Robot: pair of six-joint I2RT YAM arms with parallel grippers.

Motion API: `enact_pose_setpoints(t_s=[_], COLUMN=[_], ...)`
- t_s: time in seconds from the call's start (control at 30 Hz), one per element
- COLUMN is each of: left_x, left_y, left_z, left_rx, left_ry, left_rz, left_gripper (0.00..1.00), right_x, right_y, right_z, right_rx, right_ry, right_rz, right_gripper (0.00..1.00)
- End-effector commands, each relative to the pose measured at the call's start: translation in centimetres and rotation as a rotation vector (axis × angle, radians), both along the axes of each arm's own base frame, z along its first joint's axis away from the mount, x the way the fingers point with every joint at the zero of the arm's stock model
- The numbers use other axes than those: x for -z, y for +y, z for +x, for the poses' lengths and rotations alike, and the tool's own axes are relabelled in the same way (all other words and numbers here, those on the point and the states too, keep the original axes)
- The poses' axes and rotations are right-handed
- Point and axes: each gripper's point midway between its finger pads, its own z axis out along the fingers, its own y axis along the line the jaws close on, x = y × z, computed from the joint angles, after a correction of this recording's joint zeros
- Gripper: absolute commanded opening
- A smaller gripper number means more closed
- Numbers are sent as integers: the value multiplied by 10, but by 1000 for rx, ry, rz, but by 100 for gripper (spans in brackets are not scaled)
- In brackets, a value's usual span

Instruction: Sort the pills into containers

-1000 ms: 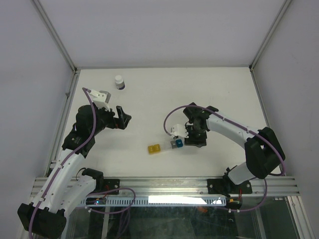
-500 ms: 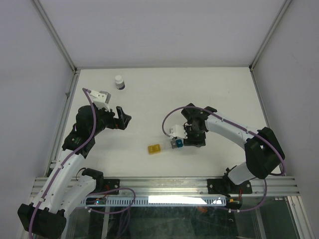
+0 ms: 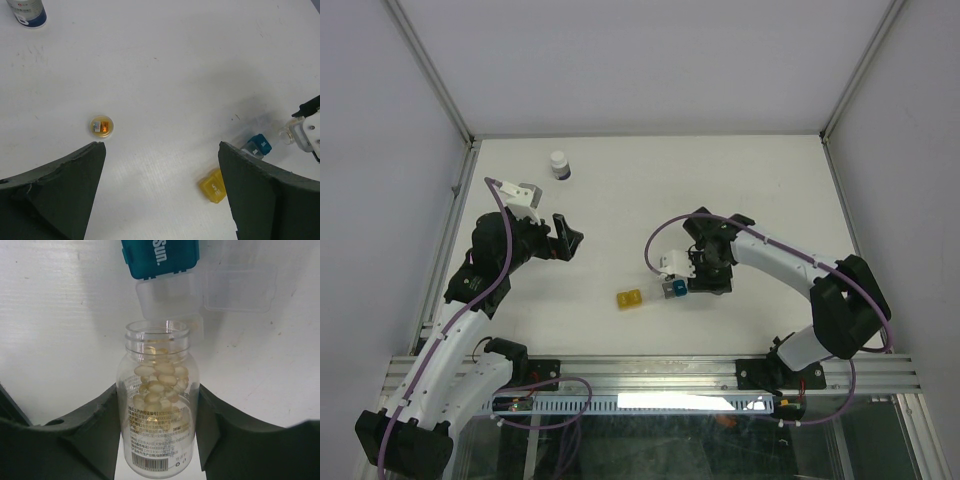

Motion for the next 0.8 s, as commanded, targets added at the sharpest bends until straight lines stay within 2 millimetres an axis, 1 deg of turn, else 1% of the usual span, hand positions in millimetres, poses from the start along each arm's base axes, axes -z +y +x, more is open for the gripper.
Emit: enact_pose_setpoints(t_s=[0.0, 0.07, 0.1, 0.13, 0.17, 0.23, 0.27, 0.3, 0.33, 0.4, 0.43, 0.5, 0.53, 0.57, 0.6, 0.67, 0.77], left_x=[-14, -13, -14, -14, -14, -13, -14, -14, -14, -14, -14, -15, -15, -14, -14, -15, -14], left_y=[1, 1, 1, 1, 1, 1, 1, 1, 1, 1, 0, 0, 0, 1, 1, 0, 0], left_z=[3, 3, 3, 3, 3, 2, 3, 3, 3, 2, 2, 2, 2, 2, 2, 2, 2], left_rx=[12, 11, 11, 12, 11, 10, 11, 13, 13, 12, 14, 16, 16, 13, 13, 16, 16], left_ry=[-63, -61, -62, -62, -62, -62, -64, -63, -64, -65, -65, -64, -66, -65, -64, -66, -65], left_rz=[0, 0, 0, 0, 0, 0, 0, 0, 0, -1, -1, -2, -3, -2, -2, -3, -2], left_gripper=[99, 99, 99, 99, 99, 99, 99, 99, 99, 99, 99, 99, 99, 99, 99, 99, 99], right_x=[-6, -8, -7, -7, -8, -13, -13, -11, -8, -11, -12, -5, -6, -10, -12, -7, -11], right_y=[1, 6, 8, 5, 4, 10, 11, 6, 2, 7, 8, -1, 0, 5, 7, 0, 5], right_z=[13, 3, 9, 13, 12, 6, 9, 14, 14, 4, 5, 14, 9, 5, 5, 16, 6], right_rx=[7, 17, 16, 13, 12, 17, 13, 11, 12, 19, 15, 12, 17, 21, 17, 9, 19], right_ry=[-69, -9, -43, -73, -66, -25, -45, -84, -87, -17, -30, -90, -56, -21, -24, -99, -28], right_rz=[-7, 16, 27, 16, 7, 34, 44, 25, 4, 23, 31, -6, -8, 13, 27, -3, 24], right_gripper=[0, 0, 0, 0, 0, 0, 0, 0, 0, 0, 0, 0, 0, 0, 0, 0, 0])
